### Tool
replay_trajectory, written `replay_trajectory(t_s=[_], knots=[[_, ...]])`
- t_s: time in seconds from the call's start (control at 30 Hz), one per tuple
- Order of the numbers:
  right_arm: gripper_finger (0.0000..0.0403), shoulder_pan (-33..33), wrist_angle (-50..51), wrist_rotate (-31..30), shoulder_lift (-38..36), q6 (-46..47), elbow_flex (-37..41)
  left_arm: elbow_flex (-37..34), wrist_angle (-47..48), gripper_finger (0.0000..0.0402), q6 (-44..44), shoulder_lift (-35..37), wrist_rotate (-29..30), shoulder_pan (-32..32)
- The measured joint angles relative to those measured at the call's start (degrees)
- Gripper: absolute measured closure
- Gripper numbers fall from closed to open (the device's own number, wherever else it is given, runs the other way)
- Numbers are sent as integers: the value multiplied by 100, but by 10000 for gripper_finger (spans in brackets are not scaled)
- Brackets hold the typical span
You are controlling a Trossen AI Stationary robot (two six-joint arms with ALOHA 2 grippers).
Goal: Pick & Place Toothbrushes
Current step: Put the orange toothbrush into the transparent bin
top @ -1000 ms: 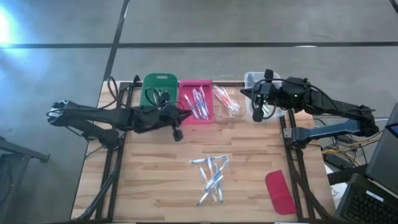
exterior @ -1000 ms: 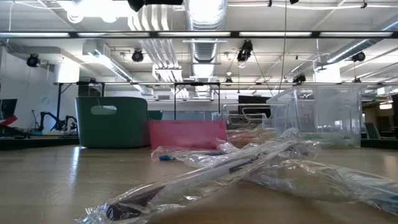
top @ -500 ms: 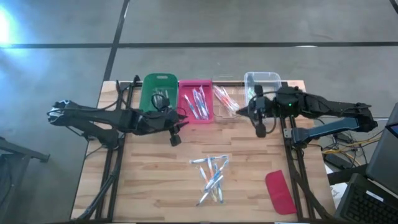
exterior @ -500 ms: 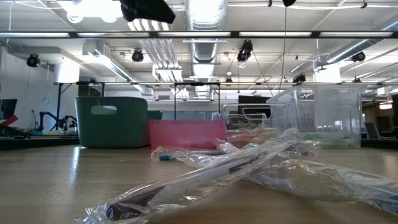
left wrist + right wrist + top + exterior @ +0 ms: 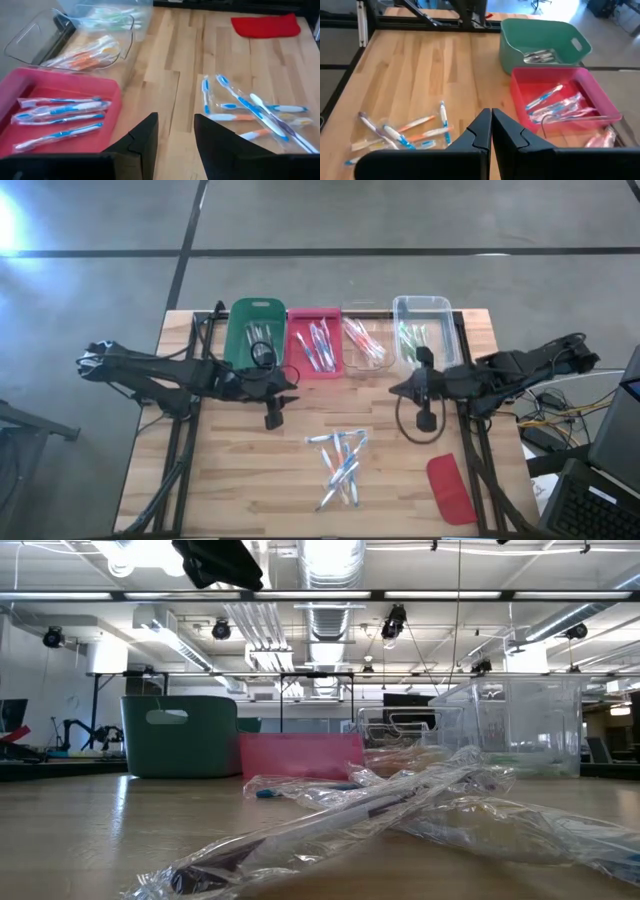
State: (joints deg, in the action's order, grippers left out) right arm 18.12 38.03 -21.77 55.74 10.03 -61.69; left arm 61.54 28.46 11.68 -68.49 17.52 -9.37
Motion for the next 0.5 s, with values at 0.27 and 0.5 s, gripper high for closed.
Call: replay_trajectory(t_s=[0.27,0.5], knots=[[394,627,80,-246,248,307,17,0,-8,270,70,4,-13,-11],[394,1031,204,-246,658,375,22,-1,-3,268,100,3,-13,-11]])
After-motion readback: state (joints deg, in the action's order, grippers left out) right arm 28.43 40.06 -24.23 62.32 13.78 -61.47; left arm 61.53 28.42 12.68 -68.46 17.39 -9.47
